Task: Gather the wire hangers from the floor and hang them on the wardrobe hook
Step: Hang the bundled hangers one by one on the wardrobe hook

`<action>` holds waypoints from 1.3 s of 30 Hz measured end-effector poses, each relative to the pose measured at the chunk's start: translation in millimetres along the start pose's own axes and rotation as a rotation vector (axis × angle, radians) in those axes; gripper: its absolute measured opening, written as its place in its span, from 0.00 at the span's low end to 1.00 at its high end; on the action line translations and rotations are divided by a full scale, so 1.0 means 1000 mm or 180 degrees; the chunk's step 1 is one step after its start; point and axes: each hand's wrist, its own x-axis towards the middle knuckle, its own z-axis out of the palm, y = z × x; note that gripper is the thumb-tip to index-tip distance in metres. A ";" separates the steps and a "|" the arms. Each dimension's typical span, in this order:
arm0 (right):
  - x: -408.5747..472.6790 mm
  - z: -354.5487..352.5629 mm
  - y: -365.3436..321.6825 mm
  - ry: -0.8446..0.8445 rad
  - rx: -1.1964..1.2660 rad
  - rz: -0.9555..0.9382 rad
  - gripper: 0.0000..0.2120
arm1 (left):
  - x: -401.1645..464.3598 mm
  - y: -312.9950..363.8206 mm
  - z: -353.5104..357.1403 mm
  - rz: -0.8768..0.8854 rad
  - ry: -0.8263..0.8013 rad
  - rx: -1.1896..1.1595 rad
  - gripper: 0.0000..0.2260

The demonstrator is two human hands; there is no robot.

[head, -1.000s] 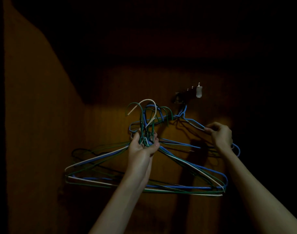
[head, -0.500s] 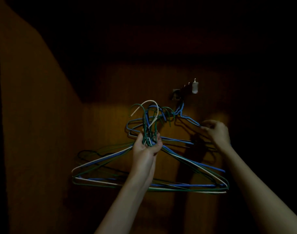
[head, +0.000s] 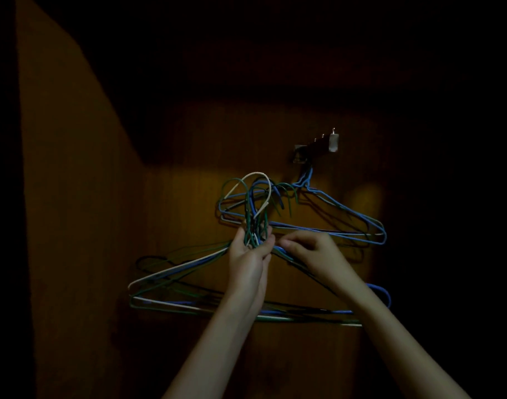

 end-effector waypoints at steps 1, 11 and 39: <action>-0.002 0.002 -0.001 -0.0033 0.0045 0.0042 0.06 | -0.003 0.001 -0.002 -0.0008 0.0017 0.0046 0.29; -0.019 0.024 -0.015 -0.0006 0.0339 0.0243 0.07 | -0.022 0.008 -0.025 -0.0160 0.0114 0.0314 0.25; -0.057 0.012 -0.027 0.0139 0.0422 0.0354 0.14 | -0.064 0.004 -0.025 -0.0506 -0.0256 0.0151 0.29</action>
